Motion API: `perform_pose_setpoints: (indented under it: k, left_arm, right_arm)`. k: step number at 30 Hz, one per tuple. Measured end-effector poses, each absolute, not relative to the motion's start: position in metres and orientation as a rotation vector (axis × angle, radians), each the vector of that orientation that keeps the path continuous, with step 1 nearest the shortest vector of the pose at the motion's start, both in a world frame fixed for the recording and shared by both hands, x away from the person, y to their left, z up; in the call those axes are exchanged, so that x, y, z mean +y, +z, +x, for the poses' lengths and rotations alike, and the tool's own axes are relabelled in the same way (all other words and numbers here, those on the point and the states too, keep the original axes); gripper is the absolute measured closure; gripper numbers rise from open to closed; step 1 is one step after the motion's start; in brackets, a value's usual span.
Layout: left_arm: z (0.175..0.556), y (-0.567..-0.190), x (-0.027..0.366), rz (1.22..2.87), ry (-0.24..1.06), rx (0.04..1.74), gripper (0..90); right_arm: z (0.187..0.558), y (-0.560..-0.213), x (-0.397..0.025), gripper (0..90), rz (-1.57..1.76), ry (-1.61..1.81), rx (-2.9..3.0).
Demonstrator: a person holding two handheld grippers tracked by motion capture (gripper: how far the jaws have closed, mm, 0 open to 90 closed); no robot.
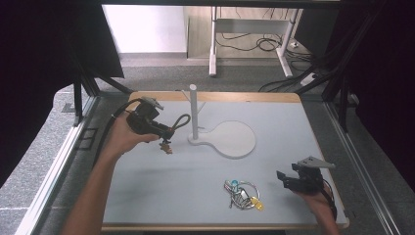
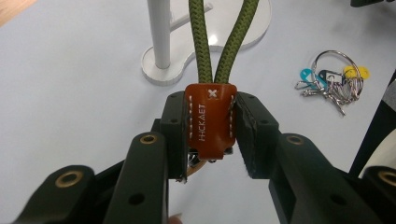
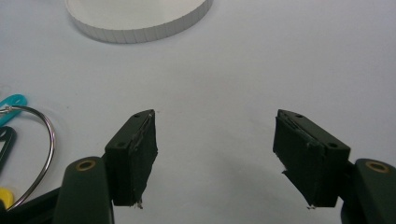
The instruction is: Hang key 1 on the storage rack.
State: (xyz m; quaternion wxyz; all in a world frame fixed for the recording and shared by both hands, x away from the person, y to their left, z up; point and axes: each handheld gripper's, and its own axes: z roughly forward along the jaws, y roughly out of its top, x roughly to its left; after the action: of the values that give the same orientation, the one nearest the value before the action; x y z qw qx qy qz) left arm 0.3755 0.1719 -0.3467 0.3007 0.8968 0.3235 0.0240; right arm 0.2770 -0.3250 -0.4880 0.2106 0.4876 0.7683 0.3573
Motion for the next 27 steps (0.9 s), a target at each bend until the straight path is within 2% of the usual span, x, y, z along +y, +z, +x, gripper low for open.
perform_pose_setpoints:
  k: [27]
  left_arm:
    - [0.404,-0.329,0.171,2.364,0.05,0.899,66.5]
  right_arm:
    - [0.278,-0.49,-0.326,30.7,1.357,0.977,2.139]
